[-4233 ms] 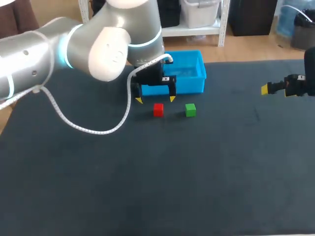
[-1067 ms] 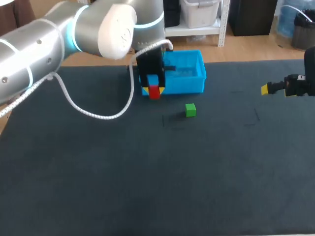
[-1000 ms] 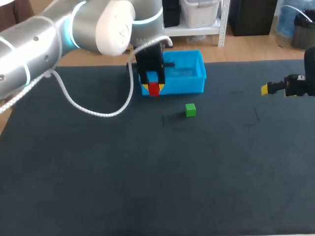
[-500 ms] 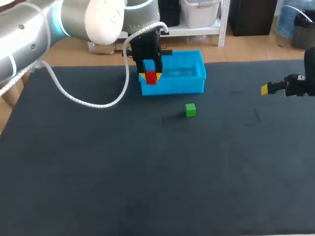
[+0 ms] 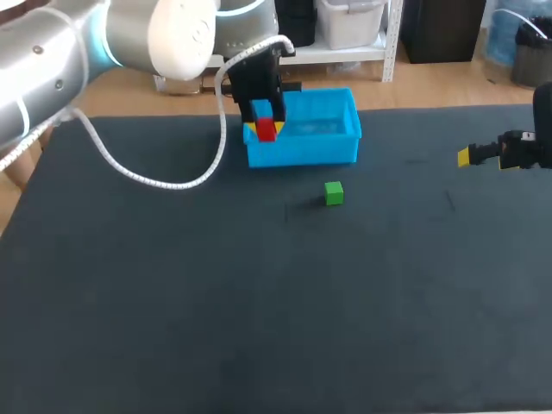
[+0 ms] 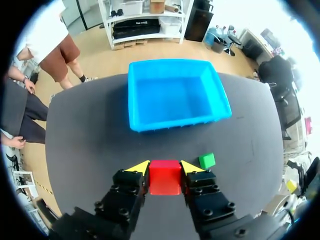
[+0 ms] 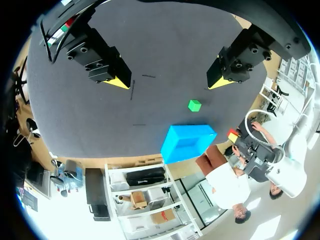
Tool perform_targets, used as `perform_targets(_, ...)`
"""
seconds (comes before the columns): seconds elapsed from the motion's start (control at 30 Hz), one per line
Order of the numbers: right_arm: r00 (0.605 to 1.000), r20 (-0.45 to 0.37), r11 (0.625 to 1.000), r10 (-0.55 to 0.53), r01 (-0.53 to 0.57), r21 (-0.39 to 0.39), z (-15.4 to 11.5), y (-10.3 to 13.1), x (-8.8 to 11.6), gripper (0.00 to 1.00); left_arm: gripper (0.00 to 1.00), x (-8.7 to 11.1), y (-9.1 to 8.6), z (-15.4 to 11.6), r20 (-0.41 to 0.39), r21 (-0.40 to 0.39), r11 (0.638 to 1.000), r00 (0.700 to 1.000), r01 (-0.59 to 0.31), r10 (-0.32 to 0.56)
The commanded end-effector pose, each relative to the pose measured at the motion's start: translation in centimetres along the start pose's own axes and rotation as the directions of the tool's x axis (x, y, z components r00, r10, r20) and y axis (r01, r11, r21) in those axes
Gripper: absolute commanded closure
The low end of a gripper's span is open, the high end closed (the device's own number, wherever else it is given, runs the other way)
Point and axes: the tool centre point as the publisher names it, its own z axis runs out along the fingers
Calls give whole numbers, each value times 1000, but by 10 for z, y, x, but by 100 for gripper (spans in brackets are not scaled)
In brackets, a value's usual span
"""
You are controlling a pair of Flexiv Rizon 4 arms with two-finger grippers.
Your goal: Use the left arm to pick the red cube and place it into the blue plastic box first, then use the right arm to grasp the green cube and put it into the same blue plastic box after the first action is fully finished.
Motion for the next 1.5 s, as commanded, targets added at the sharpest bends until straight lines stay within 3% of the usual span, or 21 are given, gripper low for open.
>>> perform_targets(0.03,1000,-1,1000,-1,1,-1,0,0,0,0,100,-20,-5,9,-9,-11,1000,1000,-1,1)
perform_targets(0.33,1000,-1,1000,-1,1,-1,0,0,0,0,100,-50,-7,23,17,-3,1000,1000,23,-23)
perform_targets(0.63,1000,-1,1000,-1,1,-1,0,0,0,0,100,-68,0,35,46,4,998,997,59,-59)
perform_targets(1.17,1000,-1,1000,-1,1,-1,0,0,0,0,100,-76,10,49,139,1,998,988,60,-60)
perform_targets(1.5,1000,-1,1000,-1,1,-1,0,0,0,0,100,-78,14,64,146,-20,997,986,79,-75)
